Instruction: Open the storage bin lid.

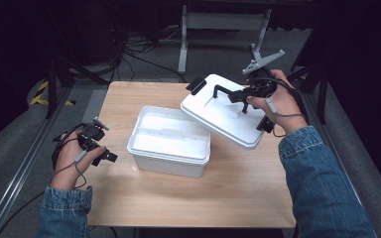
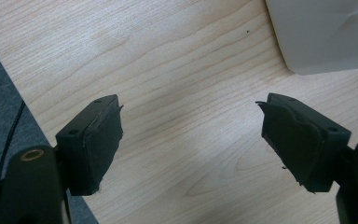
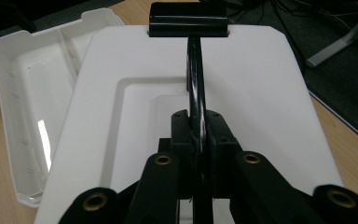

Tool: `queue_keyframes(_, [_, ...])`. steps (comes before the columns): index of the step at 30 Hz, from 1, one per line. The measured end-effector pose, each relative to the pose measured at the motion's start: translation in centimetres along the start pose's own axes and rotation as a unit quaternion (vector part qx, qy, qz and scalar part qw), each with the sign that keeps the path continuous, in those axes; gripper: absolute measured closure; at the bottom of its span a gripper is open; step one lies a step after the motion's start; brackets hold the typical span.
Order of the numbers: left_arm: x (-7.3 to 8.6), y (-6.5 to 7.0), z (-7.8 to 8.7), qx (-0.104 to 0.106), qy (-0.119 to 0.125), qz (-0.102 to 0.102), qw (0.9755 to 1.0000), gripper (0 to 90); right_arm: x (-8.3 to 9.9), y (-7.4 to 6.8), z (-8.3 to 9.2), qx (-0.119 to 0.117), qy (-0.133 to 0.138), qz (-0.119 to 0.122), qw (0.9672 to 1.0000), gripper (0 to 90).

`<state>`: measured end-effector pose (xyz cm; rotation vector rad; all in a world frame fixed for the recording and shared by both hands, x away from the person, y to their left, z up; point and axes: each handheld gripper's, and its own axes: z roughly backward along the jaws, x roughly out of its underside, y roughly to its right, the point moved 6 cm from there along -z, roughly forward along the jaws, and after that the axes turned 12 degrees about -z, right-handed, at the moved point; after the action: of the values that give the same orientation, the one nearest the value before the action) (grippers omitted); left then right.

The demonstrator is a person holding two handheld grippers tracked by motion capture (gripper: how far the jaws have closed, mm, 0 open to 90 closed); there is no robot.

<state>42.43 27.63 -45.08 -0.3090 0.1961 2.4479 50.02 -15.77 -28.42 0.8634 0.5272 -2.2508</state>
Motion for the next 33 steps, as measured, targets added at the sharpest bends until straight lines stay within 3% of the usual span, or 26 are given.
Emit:
queue_keyframes(8, [-0.2,0.2,-0.1,0.000,-0.006,-0.004,1.0000,20.9,1.5,3.5,1.1,0.054,0.005,-0.037,0.9979,84.4])
queue_keyframes(16, [-0.1,0.1,-0.1,-0.003,-0.005,-0.004,1.0000,20.9,3.1,6.5,1.5,0.081,0.004,-0.069,0.9943,84.4])
queue_keyframes(22, [-0.1,0.2,-0.2,-0.001,-0.006,-0.002,1.0000,20.9,4.5,8.4,1.1,0.090,0.002,-0.085,0.9923,84.4])
queue_keyframes(33, [0.2,0.3,-0.3,-0.003,-0.009,-0.001,1.0000,20.6,7.7,11.7,-1.2,0.092,-0.008,-0.112,0.9894,84.4])
